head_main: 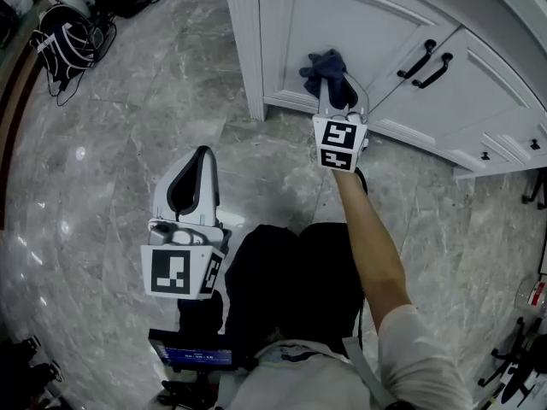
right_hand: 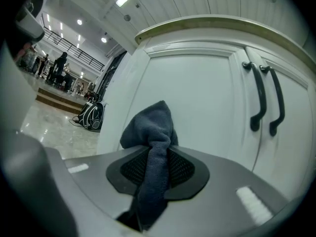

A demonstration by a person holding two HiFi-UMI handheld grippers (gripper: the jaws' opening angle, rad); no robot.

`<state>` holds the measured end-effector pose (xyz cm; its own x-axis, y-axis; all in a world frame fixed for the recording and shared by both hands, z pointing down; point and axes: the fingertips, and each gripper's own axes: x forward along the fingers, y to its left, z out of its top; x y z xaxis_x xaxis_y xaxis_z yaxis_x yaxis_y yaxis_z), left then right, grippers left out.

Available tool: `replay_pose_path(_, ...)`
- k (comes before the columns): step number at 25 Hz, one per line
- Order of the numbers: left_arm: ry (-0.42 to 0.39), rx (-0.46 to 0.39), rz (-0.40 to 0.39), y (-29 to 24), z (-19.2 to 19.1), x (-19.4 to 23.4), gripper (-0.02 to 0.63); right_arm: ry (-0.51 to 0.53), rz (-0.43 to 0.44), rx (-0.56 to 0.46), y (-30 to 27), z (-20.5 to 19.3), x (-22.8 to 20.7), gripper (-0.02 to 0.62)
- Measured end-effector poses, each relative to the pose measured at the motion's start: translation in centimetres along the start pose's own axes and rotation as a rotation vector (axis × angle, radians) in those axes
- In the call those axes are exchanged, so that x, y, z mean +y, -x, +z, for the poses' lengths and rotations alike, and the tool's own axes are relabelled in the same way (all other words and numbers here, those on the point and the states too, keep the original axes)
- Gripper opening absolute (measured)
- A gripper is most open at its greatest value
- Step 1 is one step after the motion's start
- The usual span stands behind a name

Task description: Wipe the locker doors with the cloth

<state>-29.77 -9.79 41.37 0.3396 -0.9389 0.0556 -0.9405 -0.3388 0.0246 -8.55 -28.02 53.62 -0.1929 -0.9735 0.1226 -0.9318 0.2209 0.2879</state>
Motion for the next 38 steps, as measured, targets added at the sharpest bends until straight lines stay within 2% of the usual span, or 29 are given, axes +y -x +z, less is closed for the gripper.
replay_pose_path(9,0.008,0.000,0.021,0.6,-0.1,1.6,0.002,-0.014,0.097,0.002,-2.6,1.7,6.2,0.091)
replay_pose_path(14,0.007,0.004,0.036,1.1,-0.3,2.3,0.002,-0.037,0.124,-0.004,-3.1,1.9,7.8,0.089)
replay_pose_path(26,-0.001,0.010,0.050,1.7,-0.5,3.5,0.003,0.010,0.188,0.168,-4.3,-5.8,11.2,0.091)
replay_pose_path(33,-0.002,0.011,0.053,1.8,-0.4,3.4,0.002,0.090,0.199,0.201,-3.7,-8.2,10.0,0.089)
replay_pose_path(38,0.003,0.007,0.039,1.4,-0.4,2.7,0.003,0.115,0.143,0.228,-2.1,-10.3,6.3,0.089)
